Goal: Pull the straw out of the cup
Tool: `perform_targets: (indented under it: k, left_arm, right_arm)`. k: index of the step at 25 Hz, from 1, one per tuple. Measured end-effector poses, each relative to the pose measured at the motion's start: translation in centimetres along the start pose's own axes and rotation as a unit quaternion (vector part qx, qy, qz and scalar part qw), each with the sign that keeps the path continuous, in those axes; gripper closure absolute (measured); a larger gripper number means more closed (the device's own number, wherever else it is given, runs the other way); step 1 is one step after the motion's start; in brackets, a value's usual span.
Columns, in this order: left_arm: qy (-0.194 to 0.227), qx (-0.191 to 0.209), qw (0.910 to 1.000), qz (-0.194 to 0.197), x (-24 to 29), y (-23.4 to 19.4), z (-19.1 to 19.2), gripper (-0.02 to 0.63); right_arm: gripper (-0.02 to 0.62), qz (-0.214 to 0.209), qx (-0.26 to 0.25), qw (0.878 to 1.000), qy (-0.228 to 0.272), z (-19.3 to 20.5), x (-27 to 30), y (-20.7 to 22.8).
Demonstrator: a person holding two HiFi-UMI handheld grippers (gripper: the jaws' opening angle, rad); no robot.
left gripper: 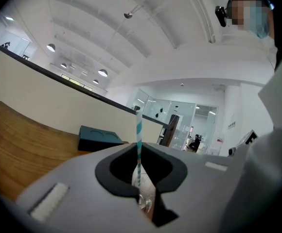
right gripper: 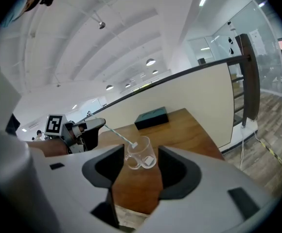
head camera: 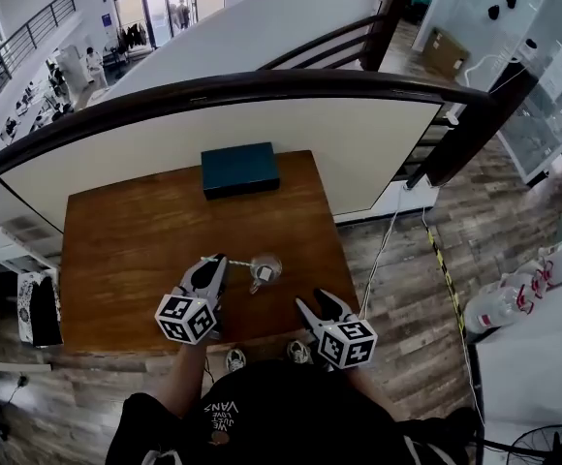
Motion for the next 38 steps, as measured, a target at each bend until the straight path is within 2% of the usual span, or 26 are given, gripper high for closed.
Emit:
perform_targets:
  k: [4, 11, 18, 29, 38]
  left_arm:
    - [0.019, -0.004, 0.9997, -0.013, -1.3, -0.1, -0.6, 0.574]
    - [0.027, 0.002, 0.999, -0.034, -3.4, -0.4, -1.3, 0.574]
    - [0.023, 0.011, 0.9985, -0.048, -5.1, -0.8, -1.6, 0.574]
    - [0.01, 0.0, 0.9975, -0.069, -7.8, -1.7, -0.3, 0.574]
    - [-0.006, -0.003, 0.9974, -0.072, -9.3, -2.3, 0.5, 0.574]
  right_arm:
    - [0.376, -0.013, -0.008, 1.0, -0.001, -0.3, 0.7, -0.7]
    - [0.376, -0.029, -0.02, 0.999, -0.004, -1.0, 1.6, -1.5]
    - [0.376, -0.037, -0.026, 0.999, 0.005, -2.1, 2.6, -2.1]
    - [0.377, -0.033, -0.031, 0.999, 0.024, -3.3, 3.7, -2.9]
    - [0.493, -0.017, -0.033, 0.998, 0.041, -3.7, 3.9, -3.5]
Point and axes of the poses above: the fingertips, and each gripper's own axes: x forward along the fingers, y to its right, z out of its underside, the point moved 4 cm from there along -x, backward along the fingers, and after that the axes turned 10 degrees about z, right-handed, at the moved point
